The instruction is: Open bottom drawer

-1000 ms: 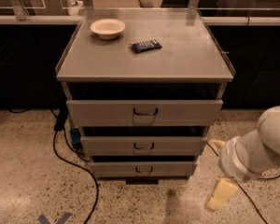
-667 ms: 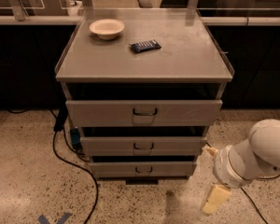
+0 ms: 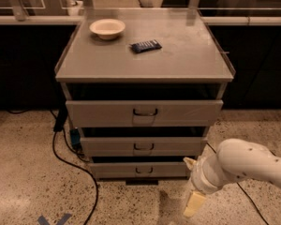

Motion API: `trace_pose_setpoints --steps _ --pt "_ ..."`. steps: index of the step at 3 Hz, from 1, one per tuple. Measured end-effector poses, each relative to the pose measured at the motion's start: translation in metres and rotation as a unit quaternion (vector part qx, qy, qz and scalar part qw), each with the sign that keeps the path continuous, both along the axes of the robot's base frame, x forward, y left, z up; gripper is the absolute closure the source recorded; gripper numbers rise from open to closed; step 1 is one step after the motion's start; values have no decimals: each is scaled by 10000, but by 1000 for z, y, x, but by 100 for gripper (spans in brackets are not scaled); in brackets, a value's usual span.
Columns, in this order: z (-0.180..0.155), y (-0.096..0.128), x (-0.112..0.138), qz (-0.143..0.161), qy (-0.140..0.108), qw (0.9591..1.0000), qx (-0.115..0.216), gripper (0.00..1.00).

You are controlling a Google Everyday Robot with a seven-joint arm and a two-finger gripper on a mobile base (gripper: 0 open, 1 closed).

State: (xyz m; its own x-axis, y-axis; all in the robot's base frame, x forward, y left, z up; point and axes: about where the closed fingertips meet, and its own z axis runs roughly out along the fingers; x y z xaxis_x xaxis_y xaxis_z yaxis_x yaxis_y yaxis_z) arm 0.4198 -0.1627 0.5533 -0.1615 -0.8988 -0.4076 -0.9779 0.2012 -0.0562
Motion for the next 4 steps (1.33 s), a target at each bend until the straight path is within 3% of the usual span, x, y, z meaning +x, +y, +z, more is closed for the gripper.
trace_pose_setpoints --steps 1,2,3,4 --pt "-40 10 13 -159 -77 9994 -296 0" --pt "-42 18 23 -338 -131 9990 -278 0" --pt "-42 18 23 -338 -131 9990 -278 0" --pt "-79 24 25 -158 -63 9993 -346 0"
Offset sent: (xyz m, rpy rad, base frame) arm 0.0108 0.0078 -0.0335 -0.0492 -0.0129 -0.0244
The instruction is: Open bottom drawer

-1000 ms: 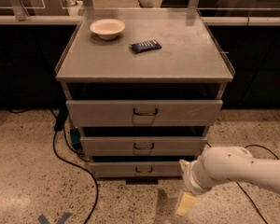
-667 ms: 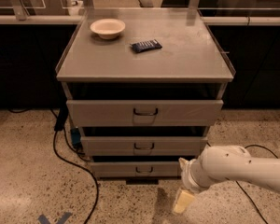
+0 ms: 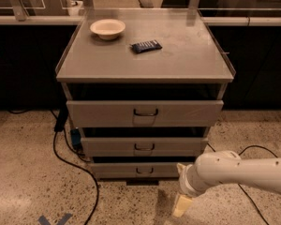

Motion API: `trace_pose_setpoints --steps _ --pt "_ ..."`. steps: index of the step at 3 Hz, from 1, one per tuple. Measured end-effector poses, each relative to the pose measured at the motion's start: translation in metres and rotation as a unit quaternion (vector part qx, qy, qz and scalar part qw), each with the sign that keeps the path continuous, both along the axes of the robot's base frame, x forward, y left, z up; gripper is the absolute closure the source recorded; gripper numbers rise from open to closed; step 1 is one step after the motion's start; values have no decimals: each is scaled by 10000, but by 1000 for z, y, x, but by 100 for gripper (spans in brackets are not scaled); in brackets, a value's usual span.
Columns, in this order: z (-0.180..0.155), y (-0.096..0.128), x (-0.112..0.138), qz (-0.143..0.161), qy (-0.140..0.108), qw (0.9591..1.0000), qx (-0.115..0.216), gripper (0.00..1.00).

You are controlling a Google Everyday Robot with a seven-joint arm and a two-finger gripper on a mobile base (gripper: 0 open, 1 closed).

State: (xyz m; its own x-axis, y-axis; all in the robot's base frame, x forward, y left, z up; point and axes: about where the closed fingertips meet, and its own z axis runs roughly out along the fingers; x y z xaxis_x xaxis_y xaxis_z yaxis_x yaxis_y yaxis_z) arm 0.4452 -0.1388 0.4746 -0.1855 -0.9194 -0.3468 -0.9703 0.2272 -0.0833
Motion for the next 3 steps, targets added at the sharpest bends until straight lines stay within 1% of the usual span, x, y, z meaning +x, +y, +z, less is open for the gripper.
trace_pose_setpoints --steps 1,2,3 --pt "-42 5 10 161 41 9998 -119 0" --pt "-112 -4 32 83 118 9990 -430 0" --pt "-112 -4 32 83 118 9990 -428 0"
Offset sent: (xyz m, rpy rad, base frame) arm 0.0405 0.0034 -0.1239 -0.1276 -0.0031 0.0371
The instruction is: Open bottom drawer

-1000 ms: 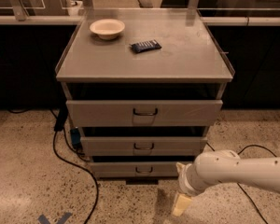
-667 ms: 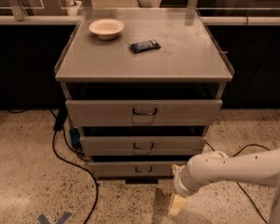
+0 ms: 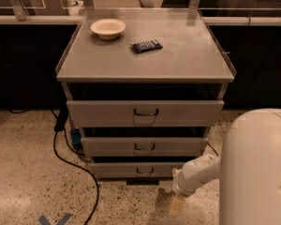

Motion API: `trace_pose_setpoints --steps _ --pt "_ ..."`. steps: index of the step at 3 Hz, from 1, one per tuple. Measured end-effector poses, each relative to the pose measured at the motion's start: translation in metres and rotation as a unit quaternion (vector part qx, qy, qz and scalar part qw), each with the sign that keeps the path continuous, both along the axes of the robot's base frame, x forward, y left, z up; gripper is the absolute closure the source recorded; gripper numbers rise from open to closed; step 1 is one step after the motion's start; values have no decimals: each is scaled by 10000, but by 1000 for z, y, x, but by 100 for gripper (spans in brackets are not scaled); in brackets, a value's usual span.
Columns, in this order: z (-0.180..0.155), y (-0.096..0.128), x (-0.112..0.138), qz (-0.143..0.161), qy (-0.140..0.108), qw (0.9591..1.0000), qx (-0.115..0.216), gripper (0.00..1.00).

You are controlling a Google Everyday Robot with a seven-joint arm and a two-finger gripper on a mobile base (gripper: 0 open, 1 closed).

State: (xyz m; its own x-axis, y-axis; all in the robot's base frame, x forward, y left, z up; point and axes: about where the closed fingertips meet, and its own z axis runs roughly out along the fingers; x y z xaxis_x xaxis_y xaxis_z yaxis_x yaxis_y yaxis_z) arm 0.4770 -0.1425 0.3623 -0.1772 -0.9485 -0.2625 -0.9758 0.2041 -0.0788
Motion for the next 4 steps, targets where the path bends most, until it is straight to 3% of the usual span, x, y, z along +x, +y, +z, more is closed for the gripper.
trace_pose_setpoints --steps 2,4 --pt "-24 7 -4 88 51 9992 394 0" --pt "-100 7 18 105 -6 9987 490 0"
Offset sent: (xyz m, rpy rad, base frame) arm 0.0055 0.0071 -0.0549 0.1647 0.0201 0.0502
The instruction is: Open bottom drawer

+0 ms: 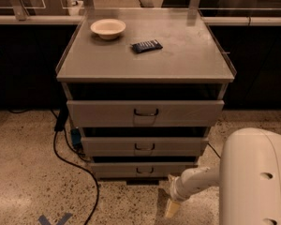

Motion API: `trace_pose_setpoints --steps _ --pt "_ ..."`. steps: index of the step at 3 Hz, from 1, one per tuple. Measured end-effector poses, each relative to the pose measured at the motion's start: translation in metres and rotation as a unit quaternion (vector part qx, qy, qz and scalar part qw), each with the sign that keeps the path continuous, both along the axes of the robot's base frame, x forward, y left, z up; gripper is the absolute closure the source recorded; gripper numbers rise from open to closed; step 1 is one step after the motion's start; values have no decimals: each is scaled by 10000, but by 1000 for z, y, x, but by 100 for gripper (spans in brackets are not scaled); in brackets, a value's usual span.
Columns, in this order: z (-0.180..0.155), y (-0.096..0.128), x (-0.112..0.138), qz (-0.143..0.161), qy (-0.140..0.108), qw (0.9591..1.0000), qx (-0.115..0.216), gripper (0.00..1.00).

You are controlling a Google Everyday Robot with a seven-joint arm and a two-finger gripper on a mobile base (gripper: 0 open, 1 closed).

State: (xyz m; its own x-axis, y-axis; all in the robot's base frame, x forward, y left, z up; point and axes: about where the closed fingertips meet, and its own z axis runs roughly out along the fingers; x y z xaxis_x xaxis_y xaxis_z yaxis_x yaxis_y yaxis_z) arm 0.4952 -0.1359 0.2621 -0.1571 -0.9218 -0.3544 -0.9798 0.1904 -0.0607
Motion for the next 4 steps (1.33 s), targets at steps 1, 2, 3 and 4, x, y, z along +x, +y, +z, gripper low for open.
trace_pose_setpoints --steps 1,2,3,4 --pt "-41 3 22 -105 -127 9998 76 0" --pt "-41 3 22 -105 -127 9998 76 0" --pt "-37 6 26 -29 -248 9990 375 0" --pt "-39 16 45 237 -507 9958 721 0"
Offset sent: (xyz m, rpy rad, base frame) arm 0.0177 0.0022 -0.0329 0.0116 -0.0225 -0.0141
